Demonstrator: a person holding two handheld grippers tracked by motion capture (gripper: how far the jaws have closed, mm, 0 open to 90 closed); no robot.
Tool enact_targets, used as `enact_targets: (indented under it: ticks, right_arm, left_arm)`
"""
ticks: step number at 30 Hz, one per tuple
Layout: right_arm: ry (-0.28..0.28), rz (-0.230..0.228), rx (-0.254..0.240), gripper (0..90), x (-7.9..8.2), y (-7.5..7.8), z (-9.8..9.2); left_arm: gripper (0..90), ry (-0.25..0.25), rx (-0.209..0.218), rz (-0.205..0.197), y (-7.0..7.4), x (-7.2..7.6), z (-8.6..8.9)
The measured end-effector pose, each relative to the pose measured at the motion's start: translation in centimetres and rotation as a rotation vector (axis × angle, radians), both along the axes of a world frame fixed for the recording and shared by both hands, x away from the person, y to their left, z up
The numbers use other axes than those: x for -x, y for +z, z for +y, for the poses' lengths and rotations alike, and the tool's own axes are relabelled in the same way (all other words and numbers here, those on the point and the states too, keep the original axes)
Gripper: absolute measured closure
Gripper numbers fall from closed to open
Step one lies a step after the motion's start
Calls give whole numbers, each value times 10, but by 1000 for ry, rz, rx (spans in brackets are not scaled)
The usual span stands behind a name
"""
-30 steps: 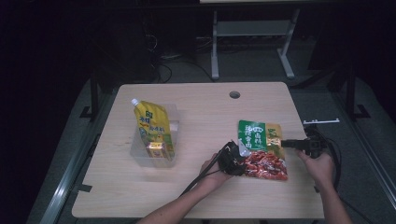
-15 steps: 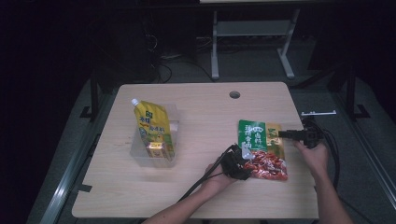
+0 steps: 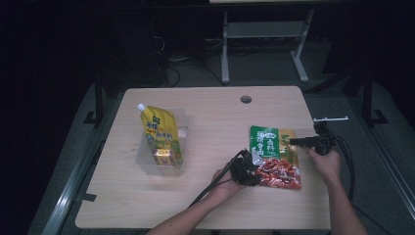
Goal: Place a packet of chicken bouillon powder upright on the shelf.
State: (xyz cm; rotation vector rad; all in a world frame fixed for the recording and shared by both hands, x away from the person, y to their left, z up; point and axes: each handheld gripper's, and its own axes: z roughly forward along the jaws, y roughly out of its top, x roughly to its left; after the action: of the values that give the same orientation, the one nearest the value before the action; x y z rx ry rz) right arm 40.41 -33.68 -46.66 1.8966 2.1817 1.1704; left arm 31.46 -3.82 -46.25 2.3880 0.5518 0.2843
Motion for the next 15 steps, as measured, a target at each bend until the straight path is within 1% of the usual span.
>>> enact_targets:
  ticks: [1,2,3,8,13,15]
  right_arm:
    - [-1,3,-17,505,0,-1,-1]
    - [-6,8,-47,513,0,-3,-2]
    - [-6,6,-57,518,0,-3,-2]
    - [4,19,-79,537,-1,-4,-2]
    - [0,23,-84,545,0,-4,-2]
    - [4,25,-89,566,1,-5,-3]
  left_arm:
    - [535,-1,-1,0,0,0,0]
    - [536,-3,-6,-2,0,0,0]
    - [536,-3,-6,-2,0,0,0]
    - [534,-2,-2,5,0,-1,0]
    - [534,-3,-3,2,0,0,0]
    - [535,-3,-3,1,0,0,0]
